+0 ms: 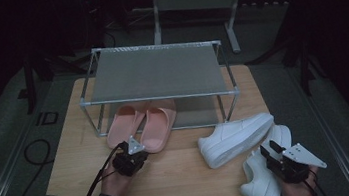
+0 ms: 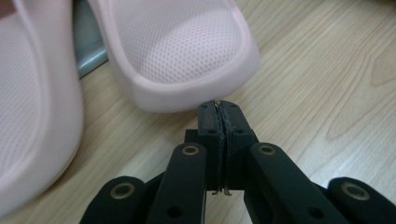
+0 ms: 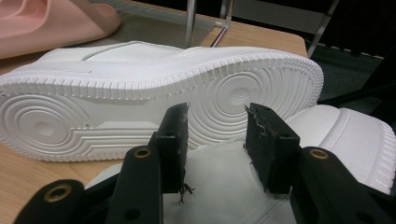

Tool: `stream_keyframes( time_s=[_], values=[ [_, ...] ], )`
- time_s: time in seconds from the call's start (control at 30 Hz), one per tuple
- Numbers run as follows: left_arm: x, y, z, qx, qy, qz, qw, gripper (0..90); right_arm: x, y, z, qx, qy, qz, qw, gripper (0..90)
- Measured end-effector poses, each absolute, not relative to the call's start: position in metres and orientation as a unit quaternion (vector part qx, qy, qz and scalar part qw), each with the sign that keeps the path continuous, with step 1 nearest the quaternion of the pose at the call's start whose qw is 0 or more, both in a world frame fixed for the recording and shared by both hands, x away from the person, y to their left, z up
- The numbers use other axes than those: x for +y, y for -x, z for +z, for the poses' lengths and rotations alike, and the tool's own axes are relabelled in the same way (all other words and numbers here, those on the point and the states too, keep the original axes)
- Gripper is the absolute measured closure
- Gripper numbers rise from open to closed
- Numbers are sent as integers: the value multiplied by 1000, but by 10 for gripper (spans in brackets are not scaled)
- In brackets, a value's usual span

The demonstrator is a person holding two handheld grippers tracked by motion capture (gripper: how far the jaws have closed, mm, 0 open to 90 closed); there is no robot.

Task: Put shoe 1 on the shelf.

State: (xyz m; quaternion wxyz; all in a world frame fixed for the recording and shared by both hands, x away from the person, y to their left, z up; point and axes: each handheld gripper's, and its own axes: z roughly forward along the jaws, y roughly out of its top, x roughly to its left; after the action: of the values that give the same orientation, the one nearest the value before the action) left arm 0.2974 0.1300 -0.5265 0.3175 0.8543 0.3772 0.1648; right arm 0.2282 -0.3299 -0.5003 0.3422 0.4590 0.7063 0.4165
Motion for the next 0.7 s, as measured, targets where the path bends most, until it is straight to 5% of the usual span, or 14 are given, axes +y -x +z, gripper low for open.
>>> stream_keyframes(
  time_s=[0.7],
  values=[
    [88,-337,-529,355,-858,164,332,888,-330,-228,-500,706,-459,417,342,583]
  ],
)
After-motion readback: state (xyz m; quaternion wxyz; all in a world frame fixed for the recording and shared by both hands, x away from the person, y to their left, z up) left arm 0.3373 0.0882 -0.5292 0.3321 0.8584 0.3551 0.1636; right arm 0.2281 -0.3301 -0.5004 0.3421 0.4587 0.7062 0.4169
